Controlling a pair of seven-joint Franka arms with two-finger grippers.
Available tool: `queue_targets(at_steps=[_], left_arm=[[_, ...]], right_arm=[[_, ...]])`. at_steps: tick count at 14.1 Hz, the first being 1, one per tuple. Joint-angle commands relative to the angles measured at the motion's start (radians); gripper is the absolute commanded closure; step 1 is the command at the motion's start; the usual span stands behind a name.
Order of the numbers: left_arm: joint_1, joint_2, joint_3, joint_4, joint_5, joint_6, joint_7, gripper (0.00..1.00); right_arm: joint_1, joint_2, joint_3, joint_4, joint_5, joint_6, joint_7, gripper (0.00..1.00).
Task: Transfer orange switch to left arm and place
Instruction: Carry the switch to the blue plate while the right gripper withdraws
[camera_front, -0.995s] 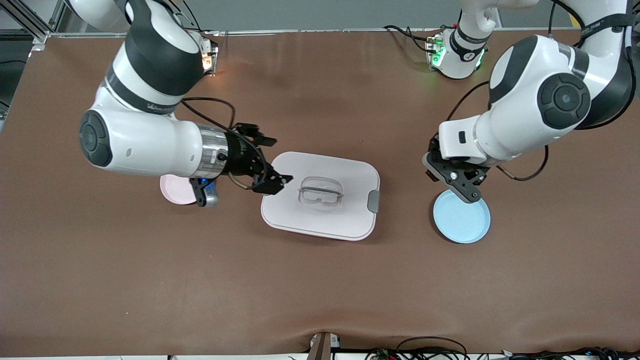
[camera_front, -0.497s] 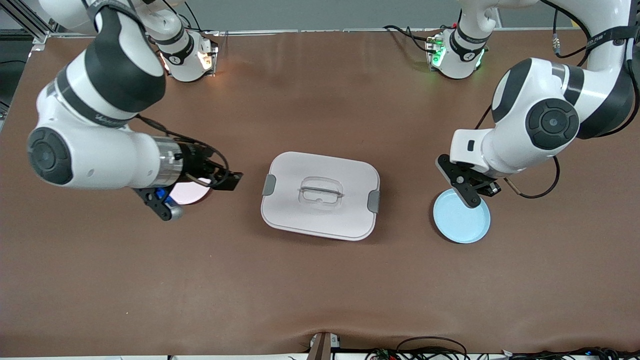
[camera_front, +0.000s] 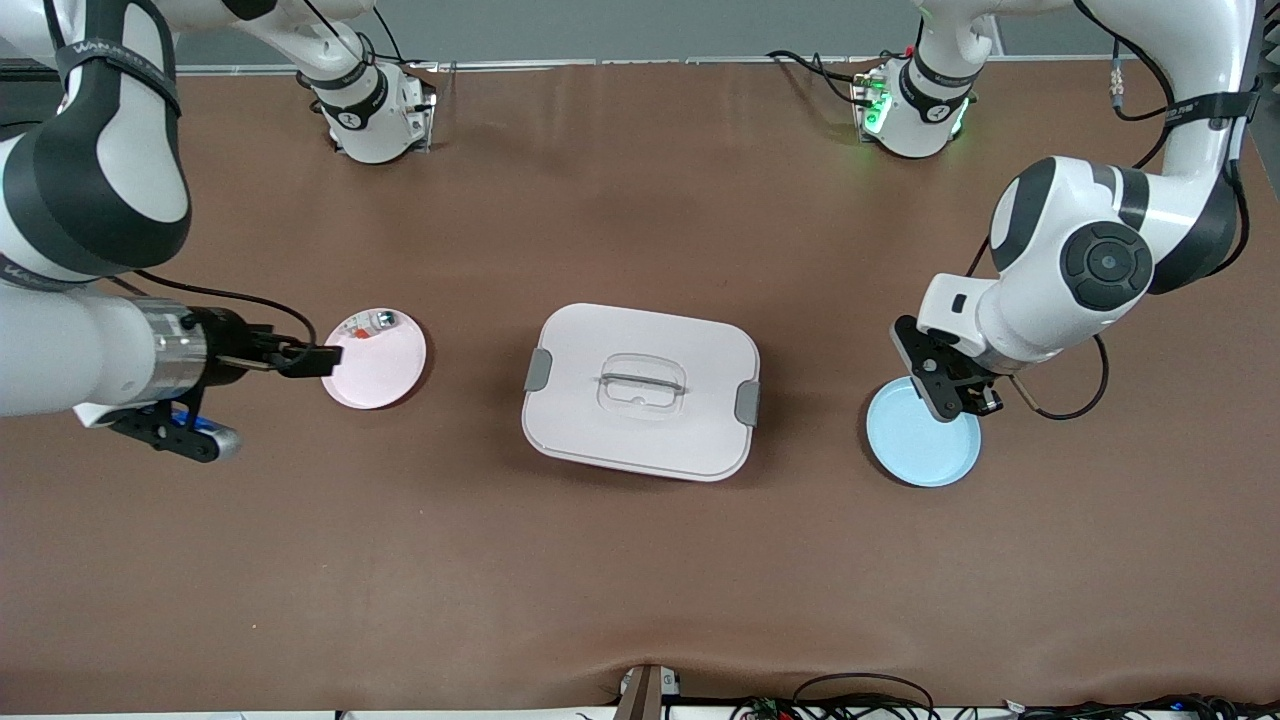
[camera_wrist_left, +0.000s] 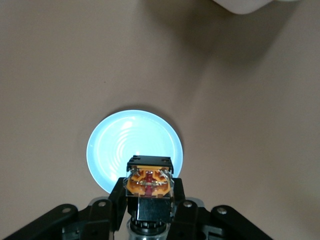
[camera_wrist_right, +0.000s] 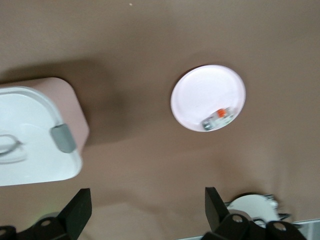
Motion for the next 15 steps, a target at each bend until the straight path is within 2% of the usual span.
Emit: queue_targets(at_steps=[1, 5, 12, 15], left_arm=[[0.036, -0.045, -0.013, -0.087, 0.017, 0.083, 0.070, 1.00], [0.069, -0.043, -0.015, -0.145, 0.012, 0.175, 0.168, 1.00], [0.128, -0.016, -0.015, -0.256, 0.006, 0.392, 0.402, 1.00], [0.139, 0.016, -0.015, -0.259, 0.004, 0.410, 0.498, 1.00]], right_arm=[[-0.034, -0.027, 0.016, -0.007, -0.065, -0.053, -0.122, 0.00], [-0.057, -0.040, 0.016, -0.008, -0.191, -0.094, -0.279, 0.00], [-0.072, -0.078, 0.017, -0.008, -0.208, -0.117, -0.299, 0.00], [-0.075, -0.078, 0.013, -0.010, -0.228, -0.117, -0.377, 0.00]])
